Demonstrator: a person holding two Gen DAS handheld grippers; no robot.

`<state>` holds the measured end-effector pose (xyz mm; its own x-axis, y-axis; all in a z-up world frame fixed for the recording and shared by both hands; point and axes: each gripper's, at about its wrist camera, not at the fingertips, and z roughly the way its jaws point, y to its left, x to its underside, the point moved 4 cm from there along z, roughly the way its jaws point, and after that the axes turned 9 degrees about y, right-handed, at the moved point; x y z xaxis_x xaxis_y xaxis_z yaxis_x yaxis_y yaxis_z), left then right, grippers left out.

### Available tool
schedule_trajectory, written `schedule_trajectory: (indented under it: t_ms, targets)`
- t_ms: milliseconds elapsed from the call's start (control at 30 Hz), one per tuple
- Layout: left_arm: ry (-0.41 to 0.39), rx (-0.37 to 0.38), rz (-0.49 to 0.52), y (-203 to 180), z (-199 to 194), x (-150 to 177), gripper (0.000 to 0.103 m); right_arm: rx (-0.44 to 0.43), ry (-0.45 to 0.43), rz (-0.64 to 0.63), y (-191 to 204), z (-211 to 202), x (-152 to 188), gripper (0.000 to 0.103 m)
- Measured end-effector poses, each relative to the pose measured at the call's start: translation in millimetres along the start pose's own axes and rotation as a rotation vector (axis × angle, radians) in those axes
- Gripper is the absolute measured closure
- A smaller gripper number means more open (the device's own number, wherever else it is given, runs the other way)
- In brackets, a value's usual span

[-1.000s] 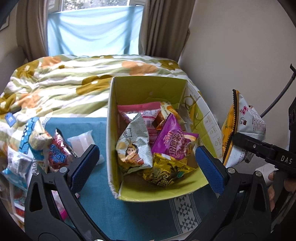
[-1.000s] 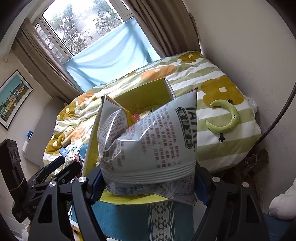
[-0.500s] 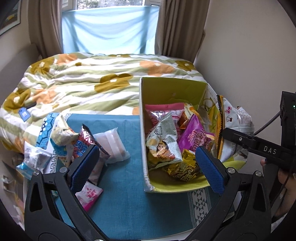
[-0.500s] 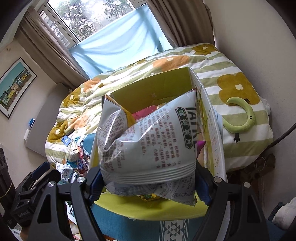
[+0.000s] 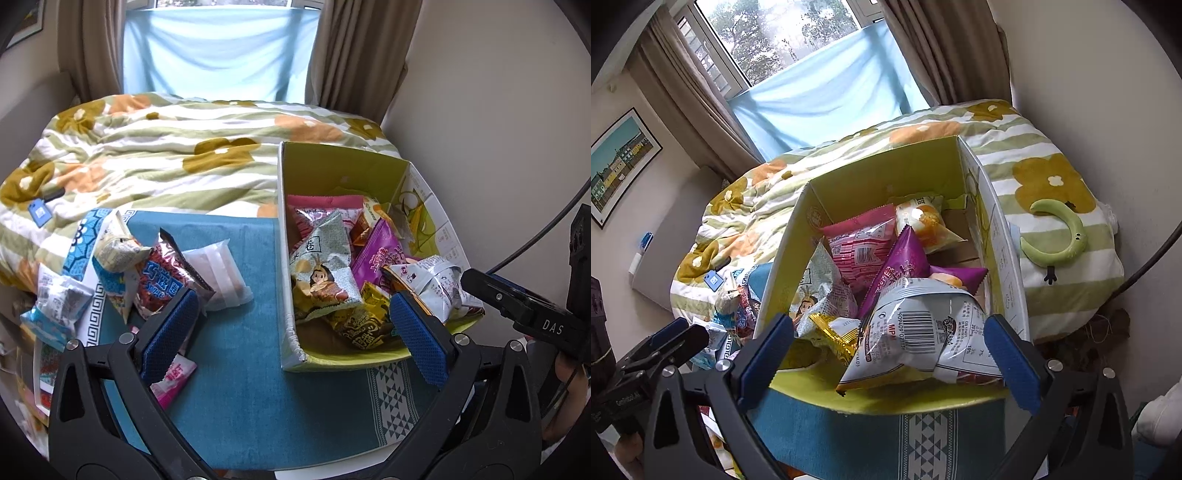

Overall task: Organize snacks
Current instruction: 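Move both tools back over the remaining snacks on the table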

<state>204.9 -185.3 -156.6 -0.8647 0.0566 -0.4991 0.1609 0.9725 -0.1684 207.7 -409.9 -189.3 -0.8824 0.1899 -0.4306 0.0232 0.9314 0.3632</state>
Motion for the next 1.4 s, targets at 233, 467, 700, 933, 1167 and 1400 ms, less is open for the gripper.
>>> schedule_trajectory:
  t_ms: [233,467,700,933,1167,1400]
  targets:
    - [-0.063,-0.021,0.02,-4,-30,1,0.001,0.022,-0.024,-0.039,14,-17,3,0.0]
    - [-0.101,-0.102,0.006,9,-68,9,0.001,0.039,-0.059,-0.107,36,-41,3,0.0]
    - [-0.13,-0.183,-0.025,38,-94,25,0.001,0.026,-0.102,-0.207,69,-56,5,0.0]
    - [-0.16,-0.207,-0.04,85,-117,44,0.001,-0.004,-0.119,-0.269,113,-54,19,0.0]
    - [-0.141,-0.198,-0.07,169,-137,60,0.001,-0.021,-0.142,-0.274,174,-43,41,0.0]
    - [-0.114,-0.169,-0.057,248,-143,73,0.001,-0.006,-0.142,-0.236,232,-23,63,0.0]
